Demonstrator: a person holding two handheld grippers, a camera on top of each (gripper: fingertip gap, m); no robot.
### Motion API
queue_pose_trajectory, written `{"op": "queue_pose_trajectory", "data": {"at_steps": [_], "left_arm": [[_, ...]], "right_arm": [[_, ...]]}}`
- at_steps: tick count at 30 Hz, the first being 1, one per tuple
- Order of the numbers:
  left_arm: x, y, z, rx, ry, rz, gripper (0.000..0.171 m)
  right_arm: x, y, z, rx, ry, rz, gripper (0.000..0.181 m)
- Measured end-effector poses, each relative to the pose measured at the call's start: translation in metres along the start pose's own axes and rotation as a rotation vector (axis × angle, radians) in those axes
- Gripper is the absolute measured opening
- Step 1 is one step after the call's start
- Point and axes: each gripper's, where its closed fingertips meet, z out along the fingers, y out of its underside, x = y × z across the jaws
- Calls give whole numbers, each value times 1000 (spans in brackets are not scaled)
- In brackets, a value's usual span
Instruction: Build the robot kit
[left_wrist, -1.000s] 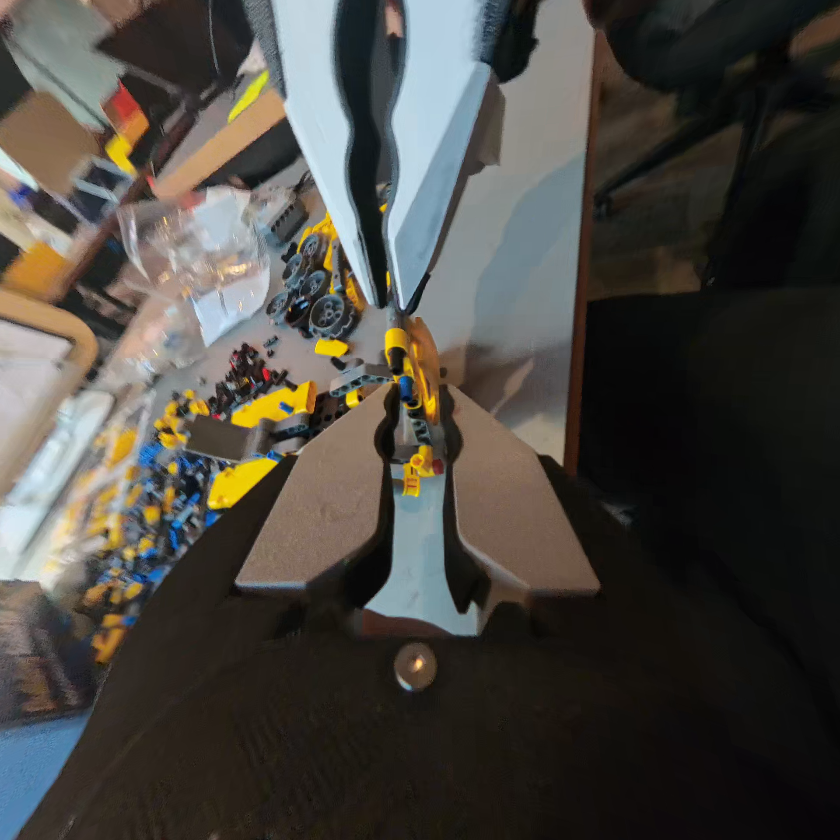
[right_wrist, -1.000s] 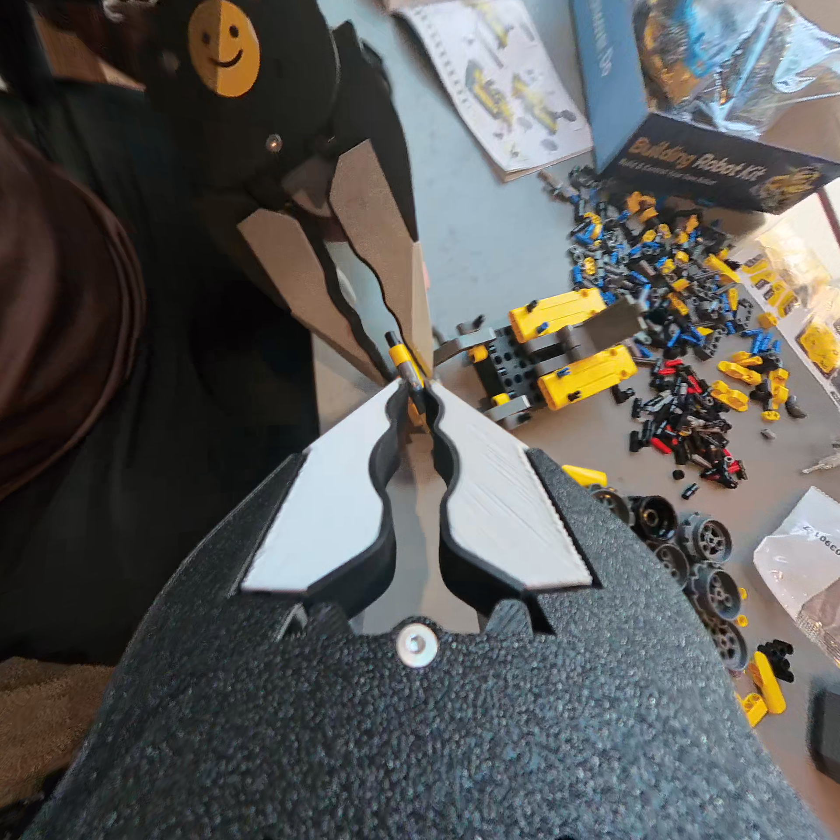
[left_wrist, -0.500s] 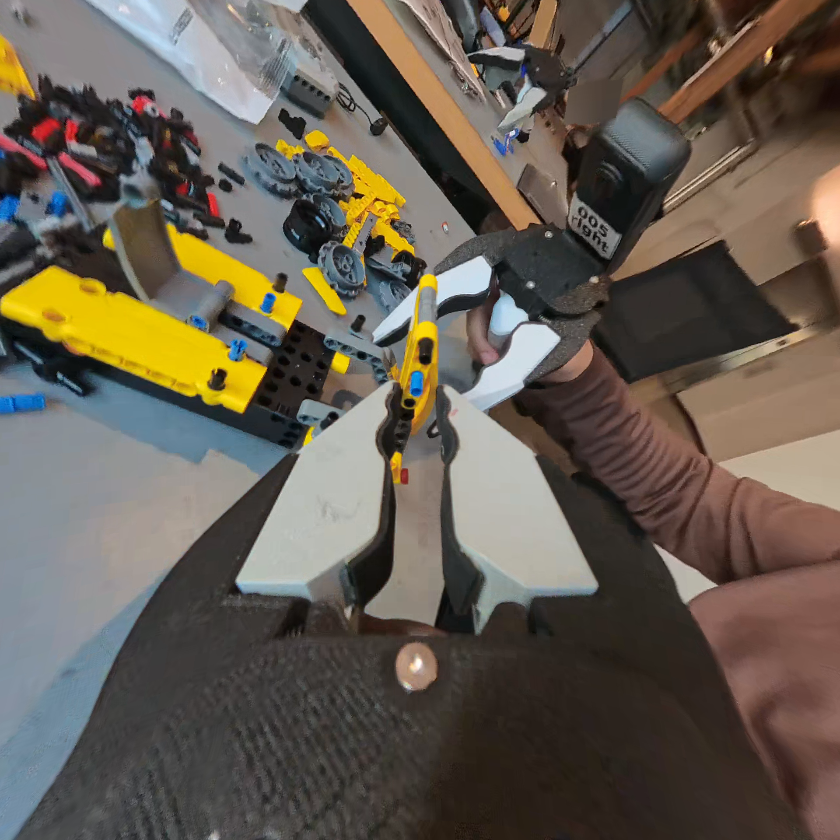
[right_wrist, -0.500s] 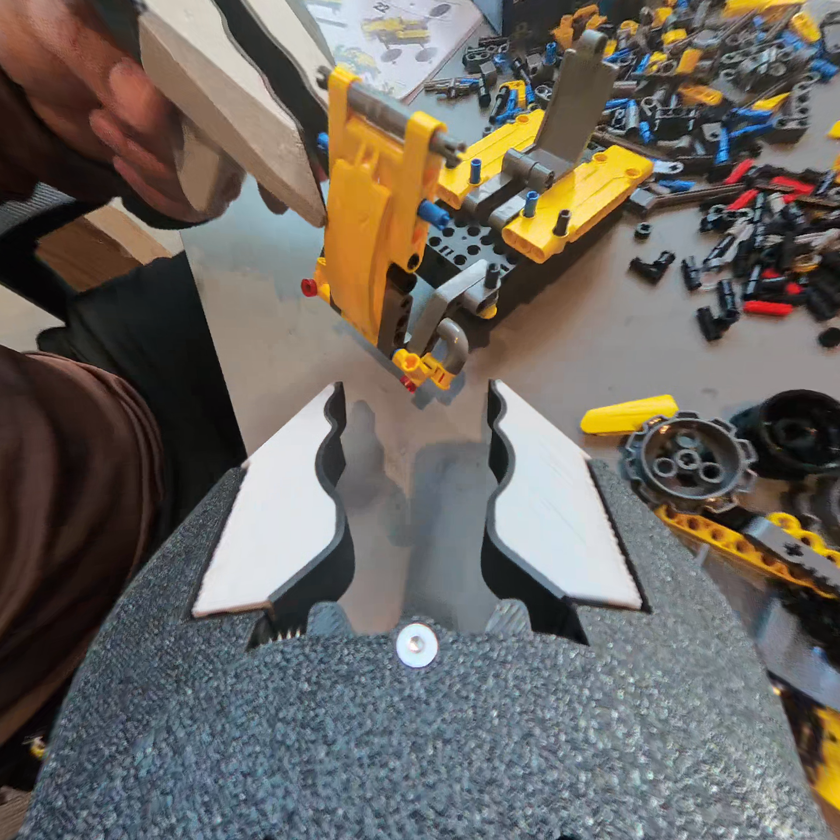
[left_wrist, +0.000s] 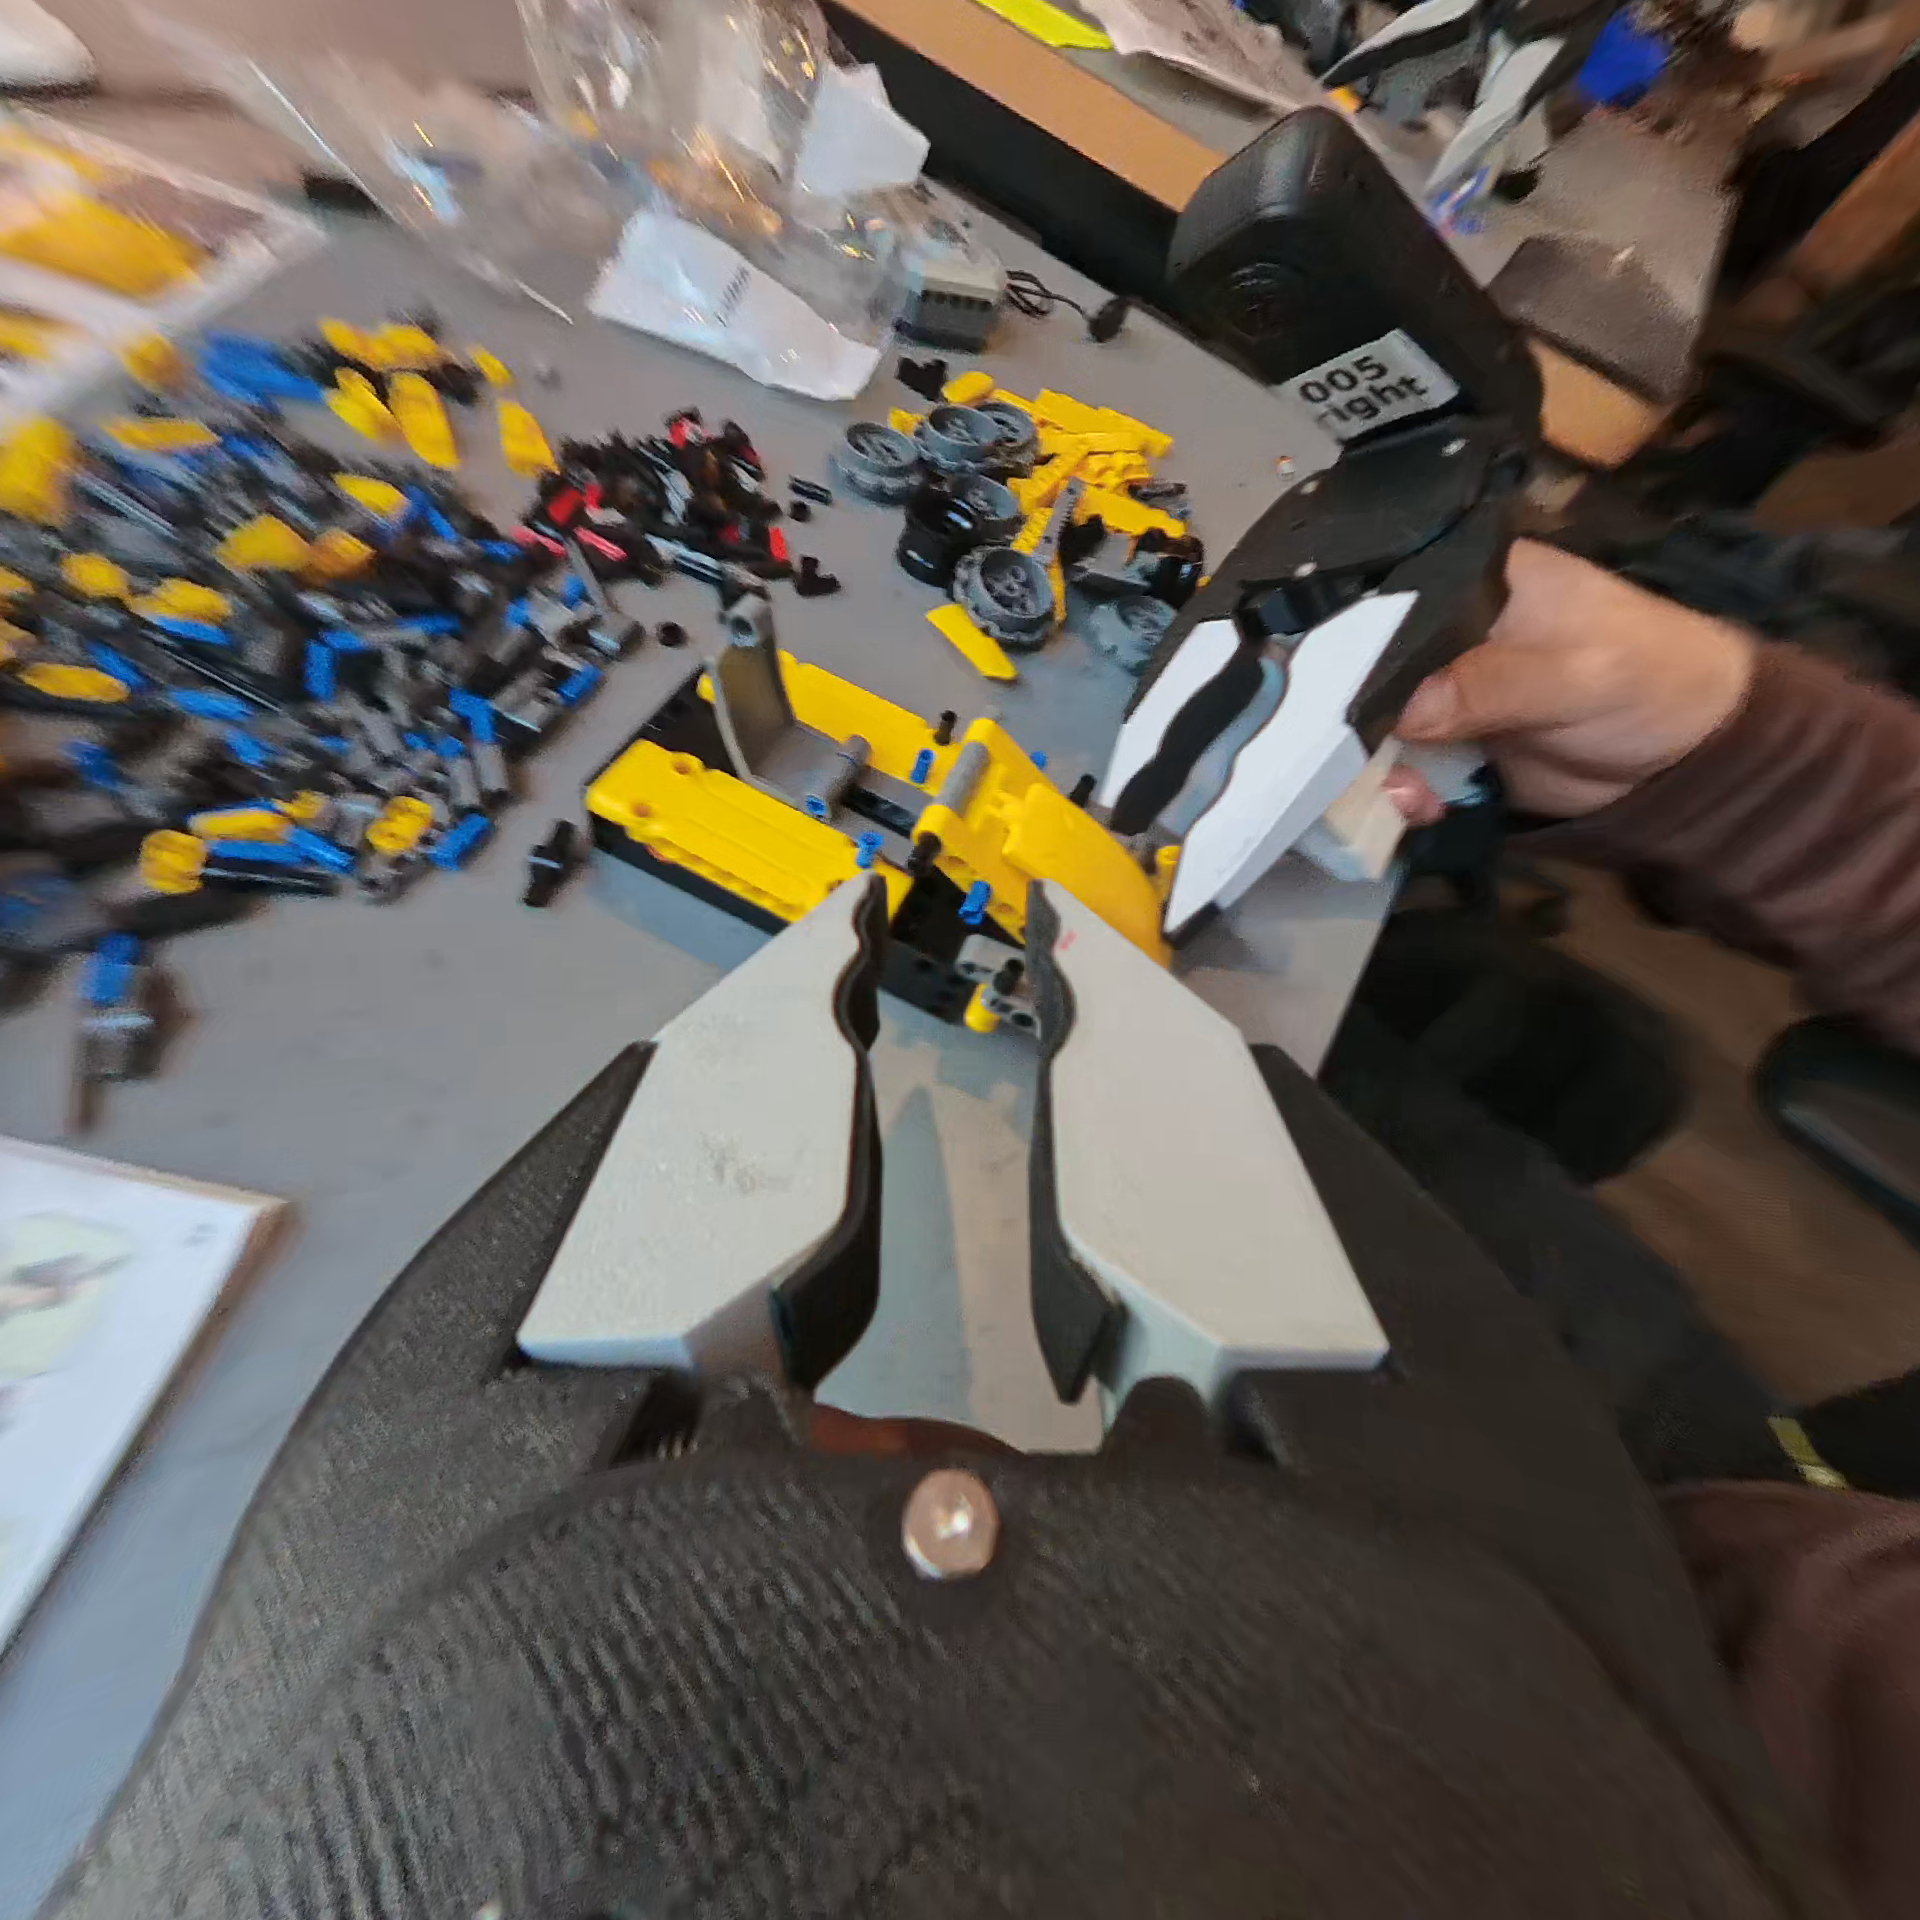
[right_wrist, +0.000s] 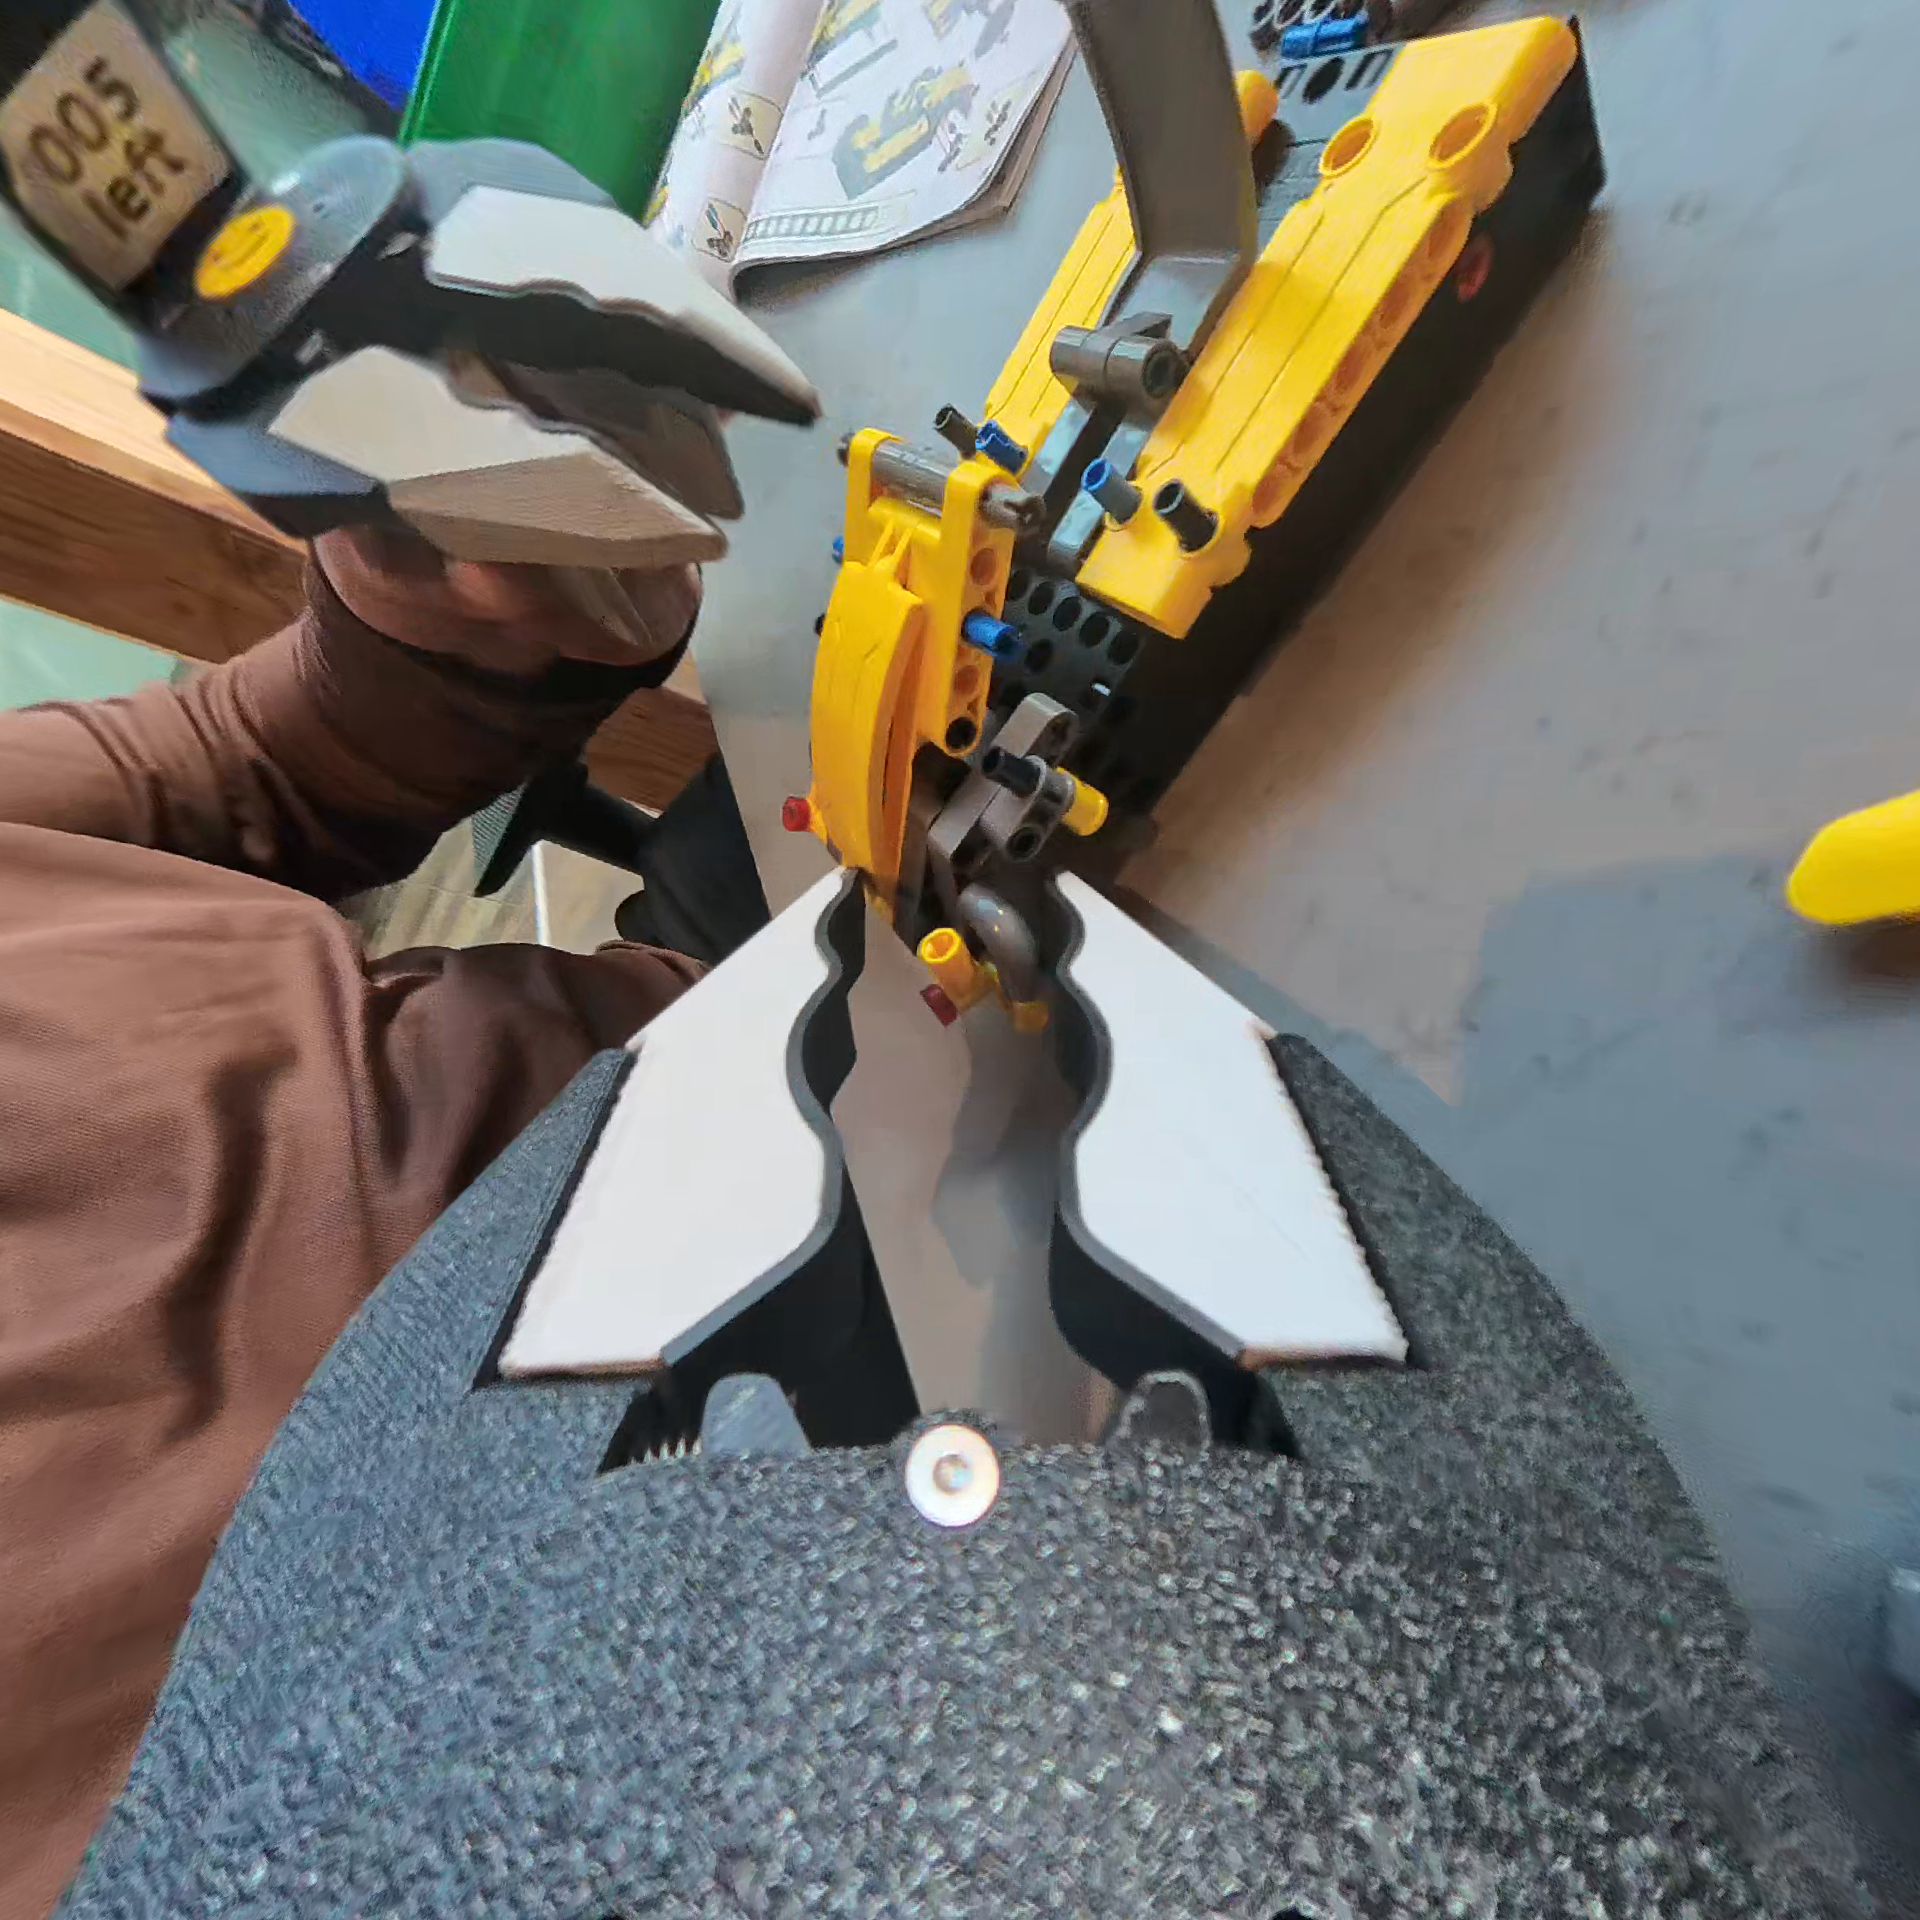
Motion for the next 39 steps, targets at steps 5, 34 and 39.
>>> {"op": "queue_pose_trajectory", "data": {"at_steps": [5, 34, 39], "left_arm": [[-24, 3, -15, -32, -177, 194, 31], [33, 56, 23, -264, 71, 177, 48], [32, 57, -3, -212, 97, 233, 46]], "right_arm": [[3, -2, -3, -10, 60, 63, 35], [3, 6, -1, -37, 187, -262, 40], [1, 23, -12, -70, 216, -289, 43]]}}
